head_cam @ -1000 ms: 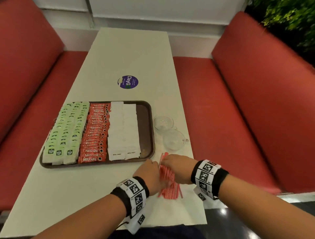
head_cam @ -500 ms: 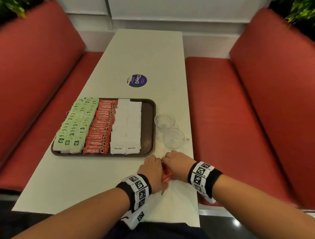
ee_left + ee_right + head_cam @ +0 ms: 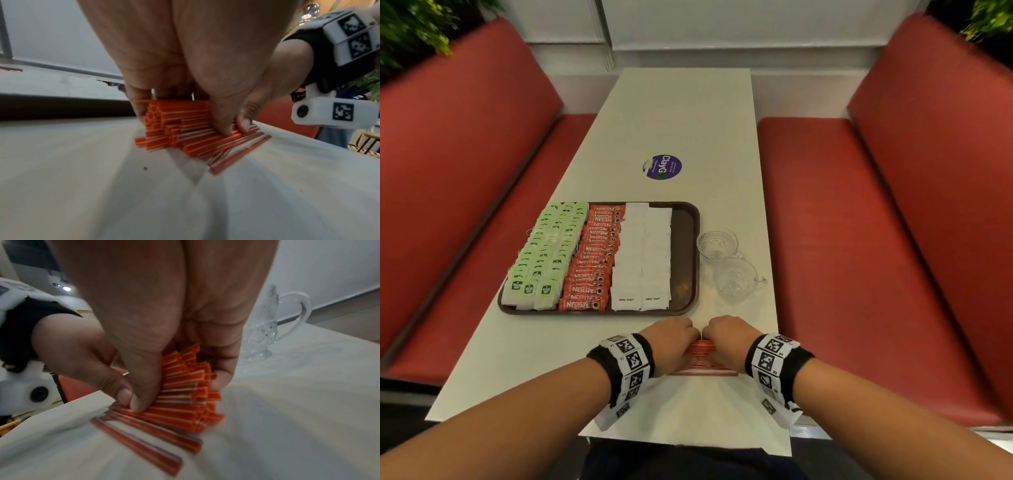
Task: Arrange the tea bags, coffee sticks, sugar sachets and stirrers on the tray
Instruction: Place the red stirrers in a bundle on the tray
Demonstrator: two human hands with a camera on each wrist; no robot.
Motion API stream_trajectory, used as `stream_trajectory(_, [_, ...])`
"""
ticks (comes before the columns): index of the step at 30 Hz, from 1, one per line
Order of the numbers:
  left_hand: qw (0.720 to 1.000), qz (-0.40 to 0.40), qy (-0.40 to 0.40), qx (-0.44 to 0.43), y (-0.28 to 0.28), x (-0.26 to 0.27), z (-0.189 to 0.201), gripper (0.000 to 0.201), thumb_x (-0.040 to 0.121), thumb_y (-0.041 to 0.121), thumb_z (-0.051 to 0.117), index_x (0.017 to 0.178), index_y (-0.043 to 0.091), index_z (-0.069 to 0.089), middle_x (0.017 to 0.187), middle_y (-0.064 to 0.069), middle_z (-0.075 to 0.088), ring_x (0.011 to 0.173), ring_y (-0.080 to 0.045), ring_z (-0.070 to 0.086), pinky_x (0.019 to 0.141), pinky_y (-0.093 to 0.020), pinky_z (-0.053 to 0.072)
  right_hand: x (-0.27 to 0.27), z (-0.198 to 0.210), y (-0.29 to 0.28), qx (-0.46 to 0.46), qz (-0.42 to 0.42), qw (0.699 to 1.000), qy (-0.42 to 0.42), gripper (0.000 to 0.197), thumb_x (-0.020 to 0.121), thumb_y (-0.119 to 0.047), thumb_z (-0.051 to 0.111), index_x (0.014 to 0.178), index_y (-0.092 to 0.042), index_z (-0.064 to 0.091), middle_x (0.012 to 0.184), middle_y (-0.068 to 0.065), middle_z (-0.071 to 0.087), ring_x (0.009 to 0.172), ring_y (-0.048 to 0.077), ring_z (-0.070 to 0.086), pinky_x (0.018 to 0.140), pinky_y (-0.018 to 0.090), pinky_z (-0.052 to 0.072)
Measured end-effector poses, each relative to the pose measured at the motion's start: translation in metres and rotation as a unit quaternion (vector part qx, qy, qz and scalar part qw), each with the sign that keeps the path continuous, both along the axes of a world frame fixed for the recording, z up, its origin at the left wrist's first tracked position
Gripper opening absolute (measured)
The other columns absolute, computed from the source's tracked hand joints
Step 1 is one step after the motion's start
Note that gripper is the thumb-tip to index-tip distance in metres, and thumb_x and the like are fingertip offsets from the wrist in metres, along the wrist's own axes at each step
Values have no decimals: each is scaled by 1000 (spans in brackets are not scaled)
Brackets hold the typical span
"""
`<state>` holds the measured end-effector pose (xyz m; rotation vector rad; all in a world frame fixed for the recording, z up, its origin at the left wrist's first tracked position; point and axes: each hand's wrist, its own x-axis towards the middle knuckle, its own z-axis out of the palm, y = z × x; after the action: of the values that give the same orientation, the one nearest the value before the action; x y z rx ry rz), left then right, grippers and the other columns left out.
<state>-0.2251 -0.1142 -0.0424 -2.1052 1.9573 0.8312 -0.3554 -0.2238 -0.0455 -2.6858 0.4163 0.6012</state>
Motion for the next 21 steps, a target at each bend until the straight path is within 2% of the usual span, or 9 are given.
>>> stream_trajectory(3, [1000, 4, -10, 2, -1, 0, -4, 29, 100, 32, 50, 117, 10, 57, 115, -9, 54, 107, -26, 54, 91, -38, 44, 2, 2, -1, -1, -6, 1000, 9, 25, 96, -24, 57, 113, -6, 62, 112, 15, 61, 103, 32, 58, 83, 36, 42])
stream_trajectory(9, [1000, -3, -30, -6, -2, 1, -5, 27, 103, 32, 44, 117, 10, 52, 116, -10, 54, 107, -27, 52, 92, -39, 44, 4, 2, 1, -10, -2, 1000, 12, 20, 99, -20, 52, 113, -8, 59, 114, 14, 60, 103, 31, 59, 83, 34, 41])
stream_trajectory(13, [999, -8, -37, -13, -3, 0, 4, 26, 104, 32, 41, 116, 10, 50, 116, -10, 55, 106, -27, 53, 89, -39, 43, 5, 4, 0, -18, 1, 1000, 13, 18, 100, -19, 53, 114, -10, 56, 112, 13, 62, 101, 31, 61, 79, 34, 41])
stream_trajectory(16, [999, -3, -36, -12, -3, -1, 14, 22, 103, 29, 40, 113, 12, 49, 111, -9, 61, 99, -28, 59, 84, -39, 46, 3, 10, -1, -23, 3, 1000, 16, 19, 99, -17, 52, 117, -11, 52, 109, 13, 64, 96, 32, 62, 73, 34, 41])
stream_trajectory(19, [1000, 22, -4, -5, -4, 2, 24, 23, 103, 36, 40, 109, 16, 48, 102, -8, 66, 88, -28, 63, 82, -40, 51, 3, 18, -2, -24, 10, 1000, 3, 20, 97, -13, 53, 117, -12, 51, 108, 12, 64, 94, 31, 62, 73, 34, 41])
stream_trajectory(21, [1000, 19, 3, -5, -5, 5, 30, 27, 102, 40, 43, 111, 16, 49, 103, -8, 66, 90, -28, 64, 83, -39, 50, 3, 23, -3, -11, 6, 1000, -13, 18, 98, -13, 52, 116, -12, 51, 108, 11, 64, 94, 30, 62, 73, 33, 39])
